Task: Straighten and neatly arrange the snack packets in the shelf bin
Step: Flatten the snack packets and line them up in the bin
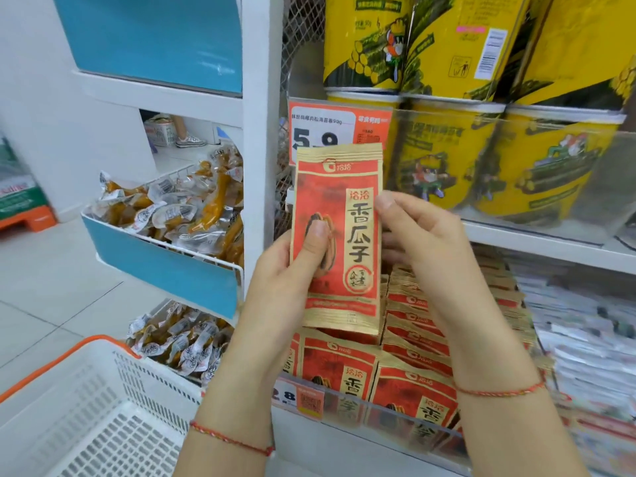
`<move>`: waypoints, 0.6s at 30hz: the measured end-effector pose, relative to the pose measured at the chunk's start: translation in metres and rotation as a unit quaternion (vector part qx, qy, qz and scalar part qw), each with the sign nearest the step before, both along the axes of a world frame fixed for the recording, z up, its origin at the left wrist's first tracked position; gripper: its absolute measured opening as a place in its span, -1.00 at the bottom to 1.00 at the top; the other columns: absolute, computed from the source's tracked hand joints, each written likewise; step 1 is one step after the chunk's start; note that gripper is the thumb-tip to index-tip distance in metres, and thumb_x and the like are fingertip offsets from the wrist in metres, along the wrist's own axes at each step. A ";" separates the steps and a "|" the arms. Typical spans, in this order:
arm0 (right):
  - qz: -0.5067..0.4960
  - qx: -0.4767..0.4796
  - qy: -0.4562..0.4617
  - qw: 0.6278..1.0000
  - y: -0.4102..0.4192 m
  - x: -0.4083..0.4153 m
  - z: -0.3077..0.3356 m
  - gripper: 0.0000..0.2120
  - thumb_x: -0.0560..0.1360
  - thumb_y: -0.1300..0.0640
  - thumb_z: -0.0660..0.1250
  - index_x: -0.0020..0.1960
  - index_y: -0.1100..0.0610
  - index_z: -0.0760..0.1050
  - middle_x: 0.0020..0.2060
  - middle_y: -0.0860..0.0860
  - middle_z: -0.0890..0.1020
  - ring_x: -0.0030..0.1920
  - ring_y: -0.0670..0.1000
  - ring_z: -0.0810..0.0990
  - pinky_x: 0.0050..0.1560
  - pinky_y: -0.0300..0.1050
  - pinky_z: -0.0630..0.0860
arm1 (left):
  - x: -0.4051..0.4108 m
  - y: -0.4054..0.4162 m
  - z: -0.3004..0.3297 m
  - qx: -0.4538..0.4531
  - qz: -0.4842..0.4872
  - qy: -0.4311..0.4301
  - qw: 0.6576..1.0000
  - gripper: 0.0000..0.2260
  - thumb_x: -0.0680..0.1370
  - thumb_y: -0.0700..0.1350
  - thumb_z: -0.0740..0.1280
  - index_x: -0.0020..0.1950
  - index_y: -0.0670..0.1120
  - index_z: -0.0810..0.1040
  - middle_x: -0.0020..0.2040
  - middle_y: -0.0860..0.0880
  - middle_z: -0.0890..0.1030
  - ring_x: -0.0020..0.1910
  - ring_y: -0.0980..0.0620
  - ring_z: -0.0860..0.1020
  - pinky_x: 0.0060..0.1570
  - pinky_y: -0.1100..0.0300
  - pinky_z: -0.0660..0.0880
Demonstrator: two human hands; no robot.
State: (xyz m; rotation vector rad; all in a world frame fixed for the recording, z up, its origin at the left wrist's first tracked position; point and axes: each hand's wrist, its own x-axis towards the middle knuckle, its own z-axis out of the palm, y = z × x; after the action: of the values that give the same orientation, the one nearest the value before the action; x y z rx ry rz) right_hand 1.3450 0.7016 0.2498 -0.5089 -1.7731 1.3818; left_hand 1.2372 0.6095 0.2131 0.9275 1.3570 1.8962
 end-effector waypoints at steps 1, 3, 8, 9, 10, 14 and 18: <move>-0.003 -0.019 0.002 1.000 0.001 0.001 -0.003 -0.76 0.61 0.06 0.18 -0.02 0.05 0.62 -0.22 -0.07 0.71 -0.26 -0.12 0.67 -0.29 -0.33 0.54 | 0.000 0.000 -0.001 -0.008 0.002 0.000 1.000 -0.66 0.52 0.13 0.23 0.12 -0.04 0.61 -0.08 -0.02 0.73 -0.11 0.02 0.70 -0.10 0.16 0.62; -0.016 -0.047 0.007 0.999 0.005 0.005 -0.004 -0.73 0.61 0.05 0.17 -0.08 0.02 0.63 -0.23 -0.03 0.72 -0.28 -0.10 0.66 -0.28 -0.30 0.56 | 0.000 0.003 -0.002 -0.036 0.015 0.003 0.999 -0.63 0.53 0.18 0.19 0.11 -0.01 0.62 -0.10 -0.01 0.73 -0.14 0.03 0.70 -0.06 0.10 0.60; -0.032 -0.051 0.011 0.998 0.010 0.017 -0.003 -0.80 0.58 0.05 0.24 -0.06 0.00 0.65 -0.17 0.01 0.72 -0.26 -0.09 0.66 -0.22 -0.27 0.58 | 0.005 0.011 -0.005 -0.067 0.082 0.020 0.994 -0.69 0.60 0.20 0.15 0.00 0.07 0.61 -0.18 0.02 0.71 -0.22 0.06 0.68 -0.11 0.08 0.57; -0.033 -0.052 0.012 0.998 0.009 0.018 -0.003 -0.80 0.57 0.05 0.24 -0.05 0.02 0.65 -0.17 0.02 0.72 -0.26 -0.08 0.66 -0.22 -0.27 0.58 | 0.007 0.011 -0.004 -0.072 0.087 0.011 0.994 -0.69 0.61 0.19 0.14 -0.01 0.07 0.60 -0.22 0.04 0.70 -0.26 0.08 0.67 -0.17 0.13 0.56; -0.034 -0.052 0.014 0.998 0.007 0.018 -0.002 -0.80 0.57 0.05 0.25 -0.05 0.05 0.65 -0.17 0.03 0.72 -0.27 -0.07 0.66 -0.22 -0.26 0.58 | 0.009 0.012 -0.003 -0.080 0.082 -0.004 0.993 -0.68 0.61 0.18 0.14 -0.03 0.06 0.61 -0.27 0.04 0.69 -0.30 0.10 0.66 -0.22 0.18 0.54; -0.058 -0.021 0.002 0.998 0.003 0.019 -0.003 -0.76 0.53 0.01 0.31 -0.13 0.16 0.64 -0.20 0.06 0.71 -0.26 -0.02 0.67 -0.20 -0.22 0.57 | 0.012 0.009 -0.003 -0.122 0.055 -0.030 0.990 -0.61 0.62 0.22 0.13 -0.11 0.01 0.62 -0.34 0.03 0.67 -0.36 0.08 0.64 -0.23 0.16 0.53; -0.051 -0.032 0.017 0.998 0.001 0.020 -0.002 -0.78 0.54 0.06 0.31 -0.15 0.20 0.60 -0.24 0.08 0.70 -0.28 -0.03 0.66 -0.20 -0.20 0.57 | 0.011 0.005 -0.002 -0.126 0.036 -0.053 0.990 -0.59 0.61 0.21 0.17 -0.06 -0.07 0.63 -0.31 -0.04 0.66 -0.32 0.00 0.63 -0.11 0.04 0.58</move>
State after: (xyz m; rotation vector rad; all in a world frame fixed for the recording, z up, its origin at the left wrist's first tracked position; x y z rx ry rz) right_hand 1.3650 0.7026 0.2480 -0.5986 -1.6570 1.3705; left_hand 1.2483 0.6150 0.2114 0.6515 1.5401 1.7473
